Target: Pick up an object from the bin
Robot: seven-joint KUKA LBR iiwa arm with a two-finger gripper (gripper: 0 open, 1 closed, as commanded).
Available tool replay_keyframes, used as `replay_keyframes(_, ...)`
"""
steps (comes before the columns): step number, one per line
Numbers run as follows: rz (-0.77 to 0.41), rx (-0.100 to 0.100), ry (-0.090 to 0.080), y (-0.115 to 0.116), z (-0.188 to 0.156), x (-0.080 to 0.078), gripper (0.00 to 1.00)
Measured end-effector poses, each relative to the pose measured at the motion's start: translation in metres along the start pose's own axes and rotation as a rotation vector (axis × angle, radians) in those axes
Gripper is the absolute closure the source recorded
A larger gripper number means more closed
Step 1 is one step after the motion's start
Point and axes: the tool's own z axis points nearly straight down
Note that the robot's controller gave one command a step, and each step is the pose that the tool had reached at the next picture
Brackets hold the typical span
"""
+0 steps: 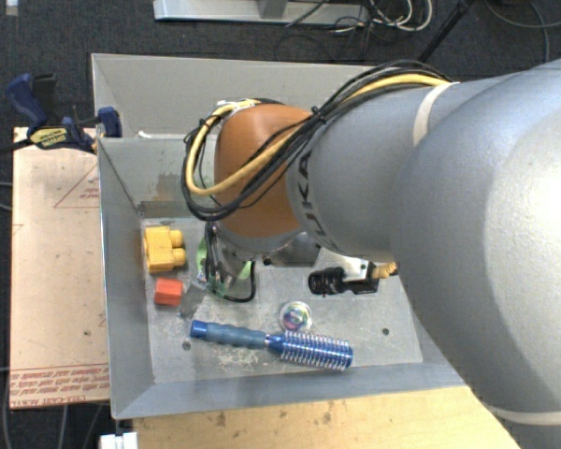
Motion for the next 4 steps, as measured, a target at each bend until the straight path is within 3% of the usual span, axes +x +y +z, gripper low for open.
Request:
replay_keyframes(1, -0.345, 0.004, 0.002, -0.055, 0.038, 0.016, 0.00)
replay_keyframes(2, -0.340, 0.004, 0.001, -0.097, 0.094, -0.033, 0.00)
replay_keyframes(3, -0.345, -0.001, 0.000, -0.093, 0.091, -0.031, 1.00)
replay_keyframes(4, -0.436, -0.004, -0.009, -0.136, -0.097, -0.034, 1.00)
